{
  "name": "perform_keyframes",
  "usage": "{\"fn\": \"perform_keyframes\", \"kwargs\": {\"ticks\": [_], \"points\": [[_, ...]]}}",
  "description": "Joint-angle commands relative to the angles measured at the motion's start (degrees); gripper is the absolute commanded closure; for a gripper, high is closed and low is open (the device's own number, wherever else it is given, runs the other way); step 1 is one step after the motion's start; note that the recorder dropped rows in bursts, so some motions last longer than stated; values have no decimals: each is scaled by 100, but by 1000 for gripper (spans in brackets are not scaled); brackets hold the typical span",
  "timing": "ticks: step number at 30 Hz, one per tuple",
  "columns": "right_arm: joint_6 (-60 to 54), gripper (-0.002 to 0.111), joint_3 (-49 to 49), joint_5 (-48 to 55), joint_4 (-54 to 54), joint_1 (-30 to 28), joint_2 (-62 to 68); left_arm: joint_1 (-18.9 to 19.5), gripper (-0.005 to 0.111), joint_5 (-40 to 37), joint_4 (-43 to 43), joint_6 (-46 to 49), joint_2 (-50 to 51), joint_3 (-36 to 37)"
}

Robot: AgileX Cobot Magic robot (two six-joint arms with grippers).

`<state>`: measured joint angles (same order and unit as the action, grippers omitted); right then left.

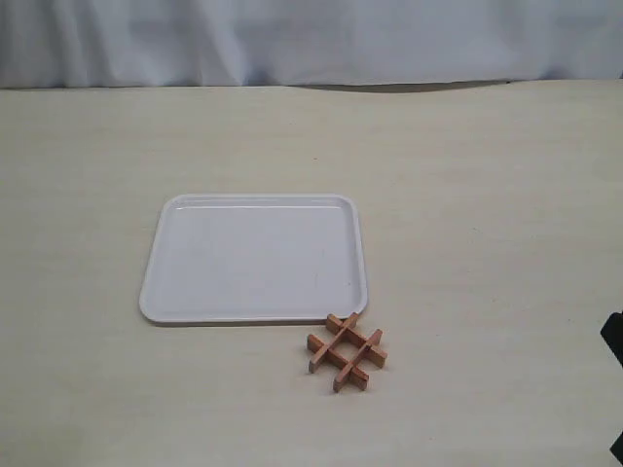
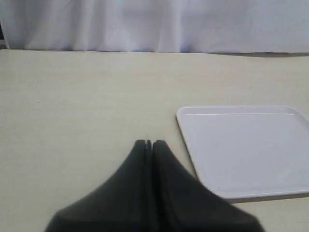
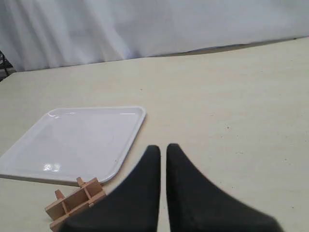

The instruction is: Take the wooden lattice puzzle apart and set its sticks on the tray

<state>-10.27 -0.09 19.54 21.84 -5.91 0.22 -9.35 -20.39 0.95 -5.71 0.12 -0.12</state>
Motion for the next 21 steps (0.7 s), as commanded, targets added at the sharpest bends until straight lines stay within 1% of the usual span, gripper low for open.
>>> {"fn": "perform_keyframes", "kwargs": {"ticks": [1,8,11,13,19,21], "points": [[-41,104,9,4,-11,0,-22,-32,107,56,1,27,-12,12],[-41,104,9,4,-11,0,-22,-32,107,82,1,27,-12,12],[-41,104,9,4,-11,0,-22,-32,107,360,1,27,-12,12],[-41,104,9,4,-11,0,-22,-32,107,801,1,27,-12,12],[-41,104,9,4,-11,0,-22,-32,107,2575,1,27,-12,12],[-41,104,9,4,-11,0,-22,-32,107,2939,1,27,-12,12]]}}
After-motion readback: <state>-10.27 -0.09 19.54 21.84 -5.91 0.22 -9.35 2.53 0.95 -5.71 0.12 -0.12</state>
